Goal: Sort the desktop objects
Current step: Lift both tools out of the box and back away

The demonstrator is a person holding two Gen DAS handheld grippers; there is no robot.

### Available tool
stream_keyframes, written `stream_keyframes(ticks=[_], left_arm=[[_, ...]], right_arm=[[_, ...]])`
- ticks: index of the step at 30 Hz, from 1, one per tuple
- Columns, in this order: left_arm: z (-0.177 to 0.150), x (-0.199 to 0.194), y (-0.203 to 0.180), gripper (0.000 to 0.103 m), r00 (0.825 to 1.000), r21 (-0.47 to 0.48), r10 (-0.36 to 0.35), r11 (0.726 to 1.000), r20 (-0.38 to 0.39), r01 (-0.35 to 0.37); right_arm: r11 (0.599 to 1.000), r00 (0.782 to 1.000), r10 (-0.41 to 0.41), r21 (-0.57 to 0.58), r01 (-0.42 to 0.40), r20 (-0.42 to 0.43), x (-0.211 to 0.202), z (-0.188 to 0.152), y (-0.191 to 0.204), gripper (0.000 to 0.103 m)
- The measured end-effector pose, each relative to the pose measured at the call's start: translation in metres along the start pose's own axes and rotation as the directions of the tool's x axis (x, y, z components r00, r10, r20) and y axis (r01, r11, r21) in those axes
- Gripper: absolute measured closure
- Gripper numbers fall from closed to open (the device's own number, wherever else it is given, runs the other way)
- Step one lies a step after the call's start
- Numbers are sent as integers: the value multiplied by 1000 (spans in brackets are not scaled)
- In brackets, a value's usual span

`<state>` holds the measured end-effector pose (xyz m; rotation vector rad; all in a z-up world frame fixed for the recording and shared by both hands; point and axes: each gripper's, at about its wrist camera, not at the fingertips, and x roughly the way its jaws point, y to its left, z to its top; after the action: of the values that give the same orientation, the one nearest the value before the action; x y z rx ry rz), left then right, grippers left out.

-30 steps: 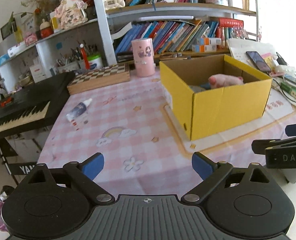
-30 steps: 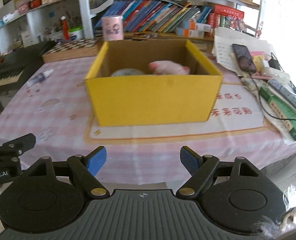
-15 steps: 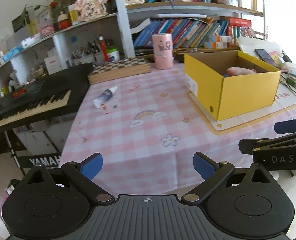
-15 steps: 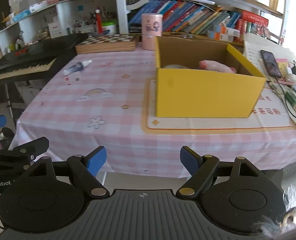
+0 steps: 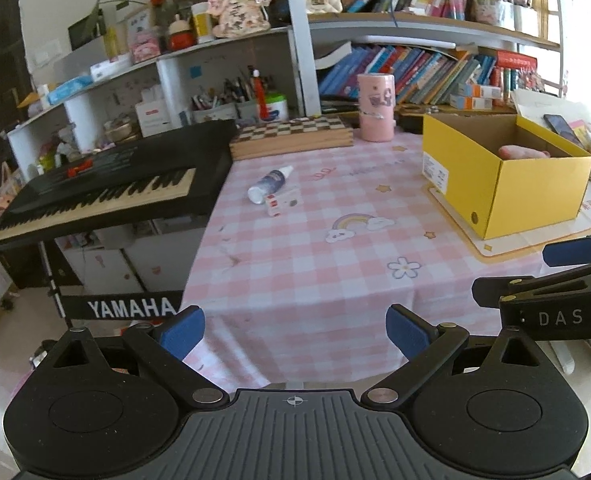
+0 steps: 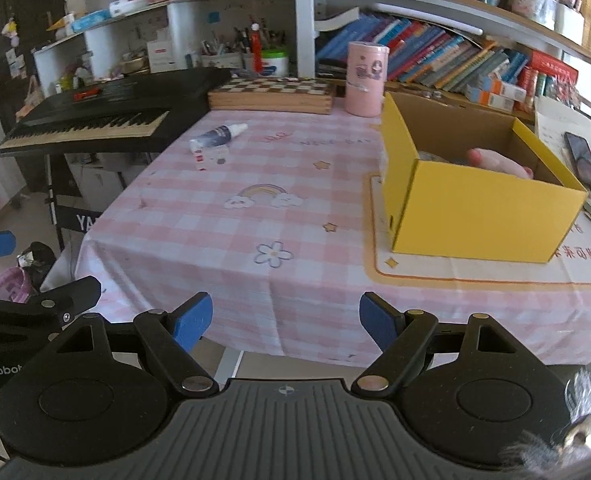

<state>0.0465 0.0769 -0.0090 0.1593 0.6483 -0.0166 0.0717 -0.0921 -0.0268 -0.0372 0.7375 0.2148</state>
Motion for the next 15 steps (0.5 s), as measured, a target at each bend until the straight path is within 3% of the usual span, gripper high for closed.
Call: stream_keyframes(ticks=[15], left_arm=[[-3,-5,26,4,1000,-35,14,999,28,-13]], right_arm=[[999,1000,21,-47,-20,18,-1,7,32,23]])
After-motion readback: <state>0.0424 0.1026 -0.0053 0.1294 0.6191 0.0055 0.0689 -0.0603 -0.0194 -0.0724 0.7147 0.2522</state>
